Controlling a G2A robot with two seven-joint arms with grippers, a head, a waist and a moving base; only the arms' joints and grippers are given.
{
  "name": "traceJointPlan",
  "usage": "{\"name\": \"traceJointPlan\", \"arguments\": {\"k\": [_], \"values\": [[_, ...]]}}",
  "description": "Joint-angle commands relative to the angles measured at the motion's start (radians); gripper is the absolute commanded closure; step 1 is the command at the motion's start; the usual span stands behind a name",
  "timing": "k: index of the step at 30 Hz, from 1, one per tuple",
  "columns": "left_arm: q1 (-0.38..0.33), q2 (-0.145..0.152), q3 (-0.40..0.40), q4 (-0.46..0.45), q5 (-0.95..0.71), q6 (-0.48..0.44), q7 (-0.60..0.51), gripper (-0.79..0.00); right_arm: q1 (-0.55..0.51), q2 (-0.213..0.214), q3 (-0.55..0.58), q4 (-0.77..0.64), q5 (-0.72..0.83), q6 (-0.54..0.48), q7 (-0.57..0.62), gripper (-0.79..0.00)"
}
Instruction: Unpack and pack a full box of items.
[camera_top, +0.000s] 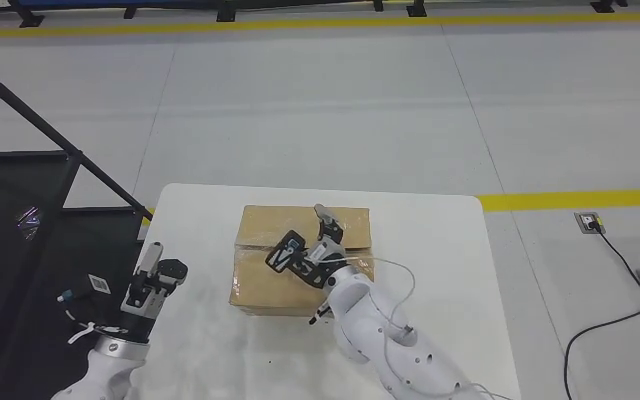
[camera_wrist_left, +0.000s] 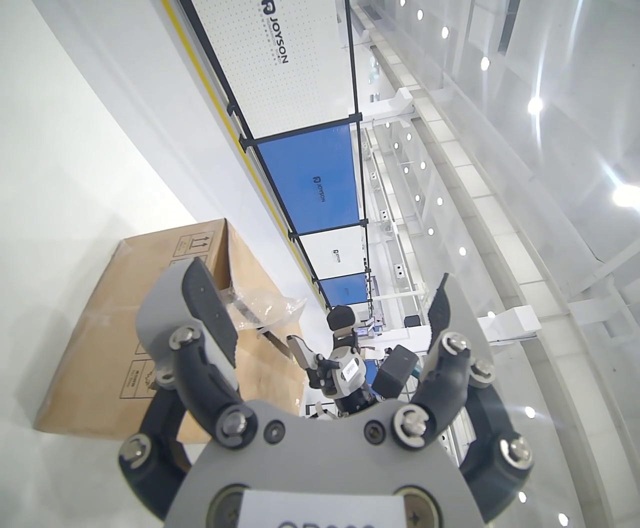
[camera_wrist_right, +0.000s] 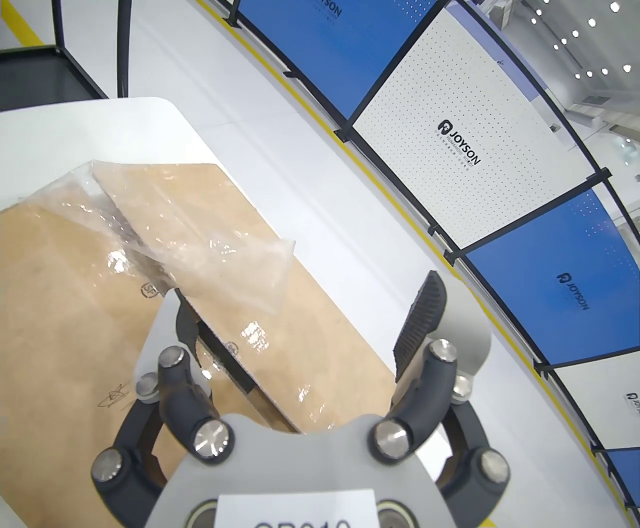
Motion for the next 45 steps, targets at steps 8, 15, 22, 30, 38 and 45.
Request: {"name": "traceJointPlan", "arguments": {"k": [8,15,22,30,38,45], "values": [[0.004,-0.001,0.009,0.003,0.005,0.0,0.0,-0.785,-0.021,-0.02,-0.025,-0.013,-0.11,0.067,0.058,-0.785],[0.006,-0.002,0.017,0.013,0.007,0.001,-0.001,-0.785,-0.034,-0.019,-0.023,-0.013,-0.125,0.071,0.03,-0.785],[0.001,-0.003,0.024,0.014,0.011,0.005,-0.001,-0.785,-0.063,-0.044,-0.07,0.003,-0.154,0.111,-0.011,-0.785],[0.002,-0.003,0.024,0.018,0.009,0.006,-0.003,-0.785,-0.017,-0.112,-0.16,0.125,-0.203,0.244,0.02,-0.785],[0.002,-0.003,0.019,0.019,0.002,0.003,-0.009,-0.785,0.027,-0.171,-0.186,0.226,-0.207,0.31,0.033,-0.785],[0.006,-0.003,0.009,0.027,-0.01,-0.003,-0.012,-0.785,0.054,-0.212,-0.184,0.294,-0.245,0.358,0.068,-0.785]]}}
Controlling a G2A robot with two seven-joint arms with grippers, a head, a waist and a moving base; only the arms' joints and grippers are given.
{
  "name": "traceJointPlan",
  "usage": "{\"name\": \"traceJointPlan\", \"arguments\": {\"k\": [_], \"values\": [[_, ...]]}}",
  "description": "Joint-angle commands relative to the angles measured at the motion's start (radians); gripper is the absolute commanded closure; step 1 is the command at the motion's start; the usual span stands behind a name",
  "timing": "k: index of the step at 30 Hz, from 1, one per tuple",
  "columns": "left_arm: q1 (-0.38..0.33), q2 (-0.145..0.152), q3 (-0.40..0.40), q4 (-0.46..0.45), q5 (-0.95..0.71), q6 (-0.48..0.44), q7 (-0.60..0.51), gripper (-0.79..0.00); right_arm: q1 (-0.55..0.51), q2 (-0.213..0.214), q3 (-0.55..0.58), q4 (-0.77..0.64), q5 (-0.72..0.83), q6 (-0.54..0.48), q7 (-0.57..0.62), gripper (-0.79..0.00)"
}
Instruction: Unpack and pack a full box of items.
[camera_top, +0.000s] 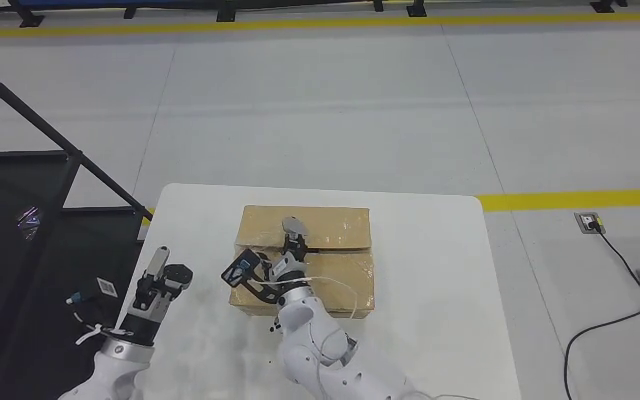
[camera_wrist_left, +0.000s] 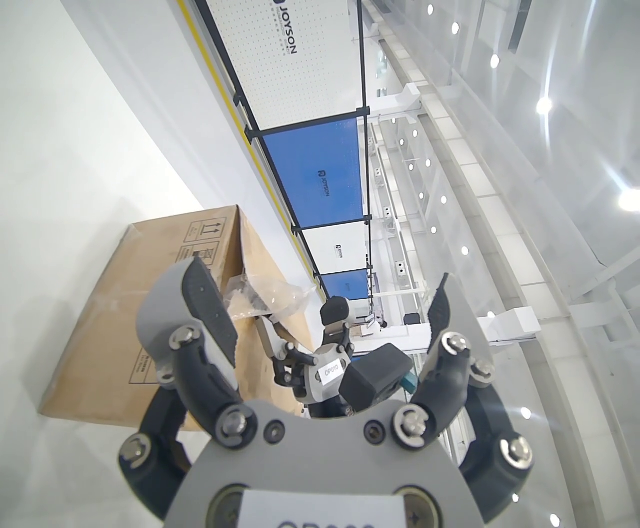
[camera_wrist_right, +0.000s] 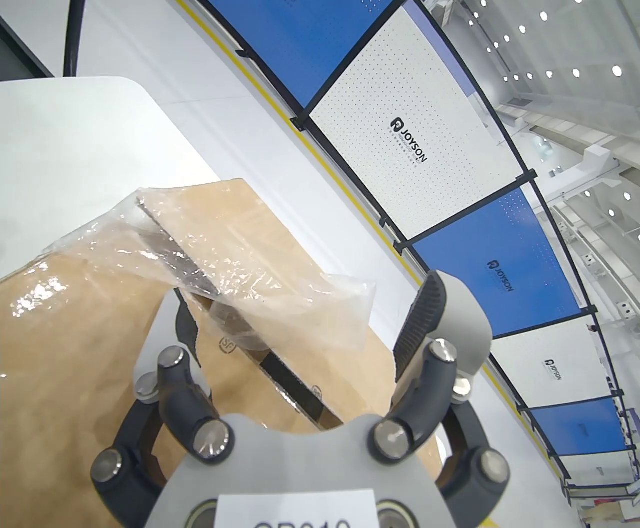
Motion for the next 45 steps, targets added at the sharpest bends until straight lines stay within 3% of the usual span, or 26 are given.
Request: {"name": "traceJointPlan", "arguments": {"k": [1,9,33,37,45], "values": [[0.0,0.0,-0.002,0.003,-0.003,-0.002,-0.001,-0.785,-0.001,-0.007,0.002,0.007,-0.018,0.018,0.003,-0.785],[-0.003,-0.001,-0.002,0.004,-0.007,-0.006,-0.002,-0.785,-0.047,-0.016,0.049,-0.037,-0.102,0.046,0.015,-0.785],[0.001,-0.002,0.008,-0.004,0.0,-0.012,-0.006,-0.785,-0.189,-0.014,0.204,-0.182,-0.208,-0.057,-0.09,-0.785],[-0.025,-0.001,0.026,-0.013,0.022,-0.012,-0.026,-0.785,-0.22,-0.01,0.232,-0.216,-0.204,-0.08,-0.121,-0.785],[-0.148,0.002,0.063,0.045,0.022,0.045,-0.065,-0.785,-0.258,-0.007,0.272,-0.262,-0.162,-0.161,-0.18,-0.785]]}}
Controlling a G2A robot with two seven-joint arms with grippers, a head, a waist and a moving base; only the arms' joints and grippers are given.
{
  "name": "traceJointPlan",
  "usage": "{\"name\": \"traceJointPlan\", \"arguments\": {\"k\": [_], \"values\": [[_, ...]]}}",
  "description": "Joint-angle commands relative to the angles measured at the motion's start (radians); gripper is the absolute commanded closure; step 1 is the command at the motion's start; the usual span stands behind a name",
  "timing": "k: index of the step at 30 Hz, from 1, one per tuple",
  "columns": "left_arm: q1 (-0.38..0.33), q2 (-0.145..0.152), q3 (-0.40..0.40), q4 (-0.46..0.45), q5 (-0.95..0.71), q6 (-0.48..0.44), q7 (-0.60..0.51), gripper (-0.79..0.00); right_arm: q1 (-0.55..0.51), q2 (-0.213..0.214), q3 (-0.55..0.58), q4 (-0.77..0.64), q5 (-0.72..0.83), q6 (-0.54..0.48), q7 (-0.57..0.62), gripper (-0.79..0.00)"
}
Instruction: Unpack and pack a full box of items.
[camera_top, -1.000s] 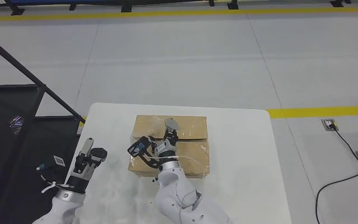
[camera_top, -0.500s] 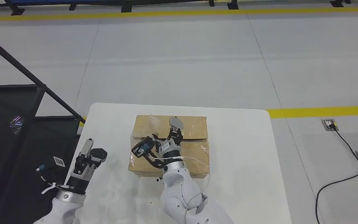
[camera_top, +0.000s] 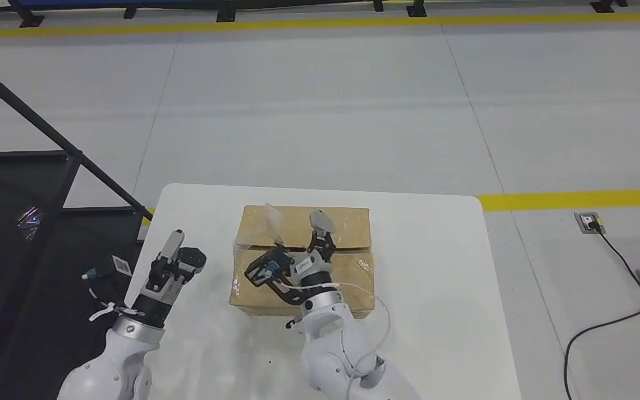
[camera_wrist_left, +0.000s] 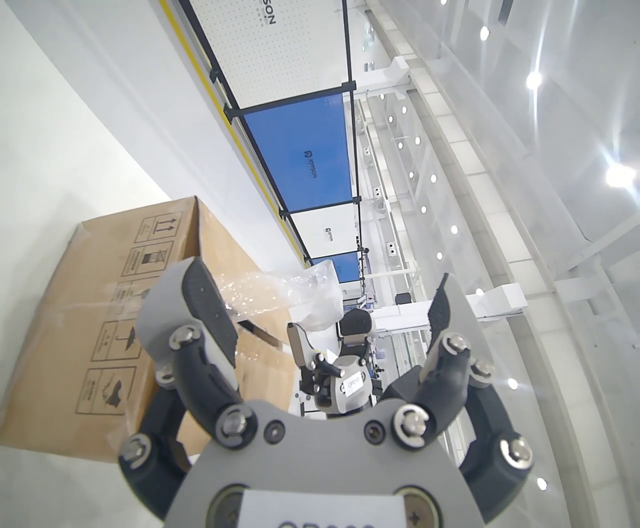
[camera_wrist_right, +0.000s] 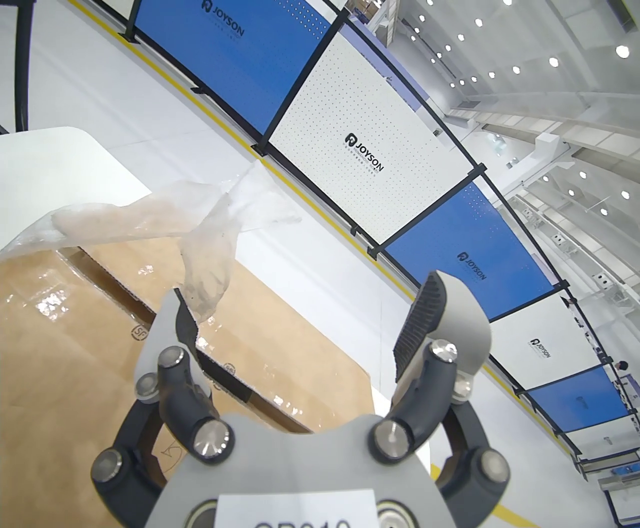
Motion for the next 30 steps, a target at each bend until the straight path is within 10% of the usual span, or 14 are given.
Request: {"name": "traceJointPlan", "arguments": {"k": [1,3,5,10,18,30], "values": [[-0.02,0.0,0.011,0.012,0.009,0.009,-0.001,-0.785,-0.004,0.001,0.013,-0.011,0.032,-0.037,-0.02,-0.785],[-0.037,0.0,0.022,0.025,0.015,0.015,0.0,-0.785,-0.01,0.002,0.027,-0.021,0.059,-0.076,-0.037,-0.785],[-0.051,0.0,0.031,0.037,0.02,0.022,0.0,-0.785,-0.011,0.004,0.045,-0.028,0.091,-0.119,-0.05,-0.449],[-0.076,0.0,0.047,0.057,0.026,0.037,0.003,-0.785,-0.005,0.006,0.079,-0.026,0.167,-0.208,-0.077,-0.212],[-0.081,0.001,0.059,0.058,0.036,0.043,0.004,-0.785,-0.001,0.009,0.117,-0.022,0.208,-0.253,-0.122,-0.222],[-0.085,0.002,0.078,0.061,0.051,0.05,0.005,-0.785,-0.027,0.014,0.122,-0.054,0.135,-0.214,-0.166,-0.459]]}}
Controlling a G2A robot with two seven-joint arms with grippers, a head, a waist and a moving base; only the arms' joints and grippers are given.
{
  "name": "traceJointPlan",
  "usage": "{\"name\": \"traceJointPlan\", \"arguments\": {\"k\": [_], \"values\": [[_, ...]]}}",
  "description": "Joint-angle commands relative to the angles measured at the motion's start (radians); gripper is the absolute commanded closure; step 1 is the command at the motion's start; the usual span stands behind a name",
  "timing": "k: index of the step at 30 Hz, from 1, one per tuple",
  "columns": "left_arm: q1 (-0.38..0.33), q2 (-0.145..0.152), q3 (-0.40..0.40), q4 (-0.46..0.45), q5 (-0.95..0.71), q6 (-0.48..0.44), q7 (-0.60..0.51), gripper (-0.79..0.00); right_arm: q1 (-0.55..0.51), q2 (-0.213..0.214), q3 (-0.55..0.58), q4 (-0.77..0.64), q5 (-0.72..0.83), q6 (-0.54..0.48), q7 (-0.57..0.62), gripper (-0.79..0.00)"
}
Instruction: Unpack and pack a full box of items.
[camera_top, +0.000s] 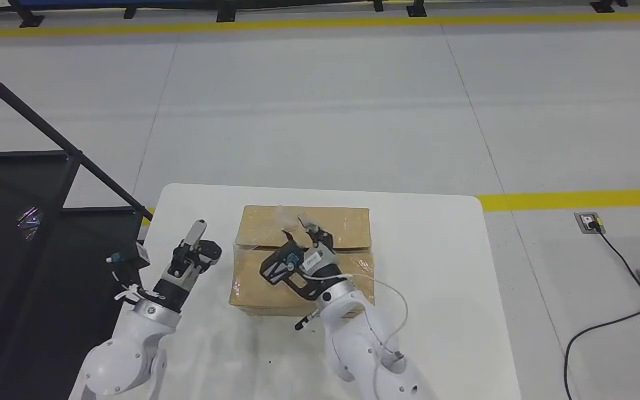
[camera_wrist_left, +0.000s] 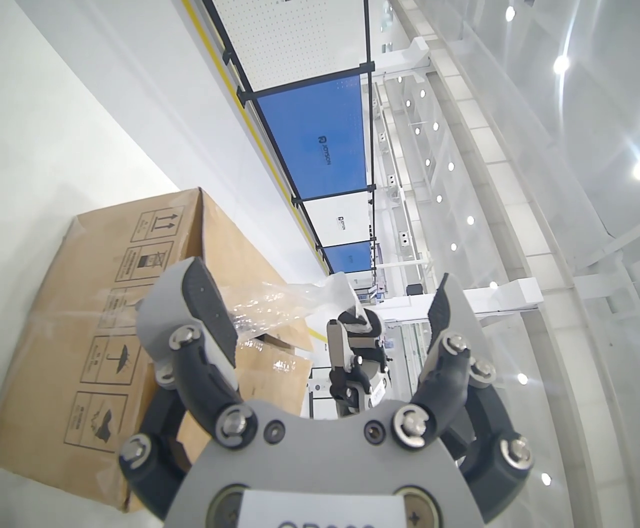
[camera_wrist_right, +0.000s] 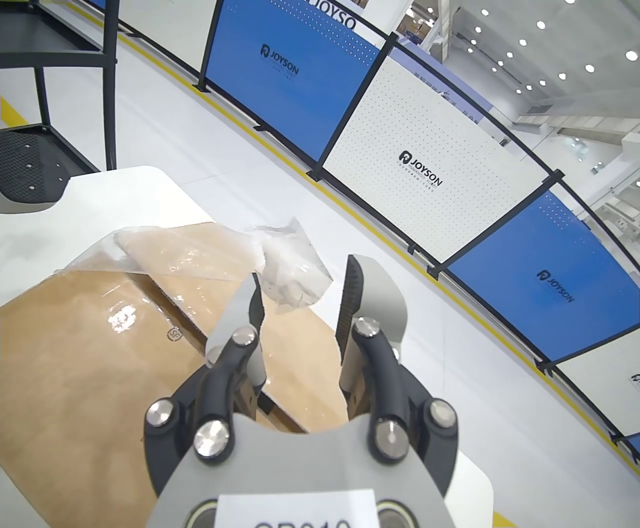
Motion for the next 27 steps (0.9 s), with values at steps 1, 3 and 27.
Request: {"name": "traceJointPlan", "arguments": {"k": [1,3,27], "values": [[-0.002,0.0,0.004,0.001,0.003,0.001,0.0,-0.785,-0.001,0.001,-0.003,-0.002,-0.024,0.0,-0.01,-0.508],[-0.006,0.0,0.01,0.003,0.007,0.003,0.0,-0.785,-0.003,0.001,-0.006,-0.004,-0.049,0.017,-0.012,-0.502],[-0.026,0.003,0.018,0.031,0.015,0.014,-0.006,-0.785,0.073,-0.017,0.016,0.032,-0.001,-0.068,0.093,0.0]]}}
